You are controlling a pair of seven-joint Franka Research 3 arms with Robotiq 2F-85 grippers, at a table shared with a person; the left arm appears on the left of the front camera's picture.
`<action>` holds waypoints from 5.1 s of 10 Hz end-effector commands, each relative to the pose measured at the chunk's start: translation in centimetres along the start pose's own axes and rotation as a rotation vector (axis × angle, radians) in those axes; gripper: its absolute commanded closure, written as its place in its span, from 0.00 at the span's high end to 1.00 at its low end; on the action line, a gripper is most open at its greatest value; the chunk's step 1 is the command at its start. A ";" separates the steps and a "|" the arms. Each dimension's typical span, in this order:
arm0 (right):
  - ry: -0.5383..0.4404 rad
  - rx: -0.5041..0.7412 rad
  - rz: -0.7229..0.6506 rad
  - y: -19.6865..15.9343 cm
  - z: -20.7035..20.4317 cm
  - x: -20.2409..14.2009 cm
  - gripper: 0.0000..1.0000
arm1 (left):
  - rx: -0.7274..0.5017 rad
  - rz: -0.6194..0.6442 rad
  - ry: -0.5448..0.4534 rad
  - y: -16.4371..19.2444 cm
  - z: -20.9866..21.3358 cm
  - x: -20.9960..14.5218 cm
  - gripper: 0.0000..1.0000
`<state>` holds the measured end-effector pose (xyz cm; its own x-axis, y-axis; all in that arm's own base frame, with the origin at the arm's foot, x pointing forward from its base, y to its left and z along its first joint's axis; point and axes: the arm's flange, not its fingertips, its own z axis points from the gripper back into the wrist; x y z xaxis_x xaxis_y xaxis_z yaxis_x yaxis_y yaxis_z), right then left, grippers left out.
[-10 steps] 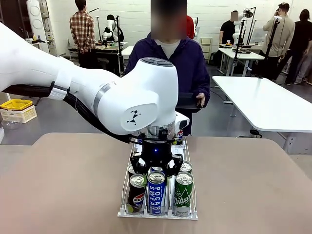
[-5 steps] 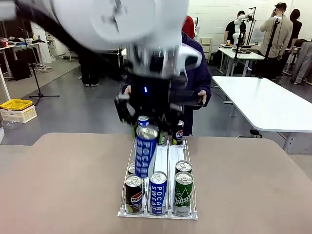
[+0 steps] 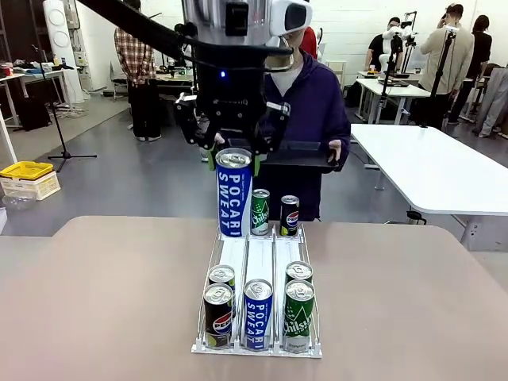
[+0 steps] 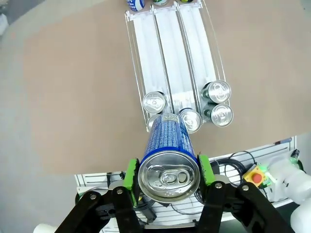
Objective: Retrieve and hand over the desired beverage to the person.
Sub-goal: Pick up a can of the same type that the person held from the Automatic Can Dispenser, then place the picked can on the Handle tray extended by the person.
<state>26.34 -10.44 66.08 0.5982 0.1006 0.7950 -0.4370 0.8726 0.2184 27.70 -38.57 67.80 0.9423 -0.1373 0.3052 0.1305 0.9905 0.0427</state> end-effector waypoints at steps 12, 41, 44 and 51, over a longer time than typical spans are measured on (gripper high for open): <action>0.000 0.011 0.002 0.0 -0.1 0.0 1.00 | 0.000 0.000 0.000 0.0 0.0 0.0 0.00; 0.000 0.011 0.002 0.0 -0.1 0.0 1.00 | 0.025 0.232 0.234 9.3 -12.5 18.9 0.58; 0.000 0.011 0.002 0.0 -0.1 0.0 1.00 | 0.024 0.224 0.233 9.7 -12.6 18.8 1.00; 0.000 0.011 0.002 0.0 -0.1 0.0 1.00 | 0.031 0.170 0.198 9.8 -10.8 17.2 1.00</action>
<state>26.33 -10.46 66.09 0.5981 0.1002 0.7951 -0.4364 0.8729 0.2183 49.64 -32.04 62.66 0.9931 0.0773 0.0880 -0.0778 0.9970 0.0014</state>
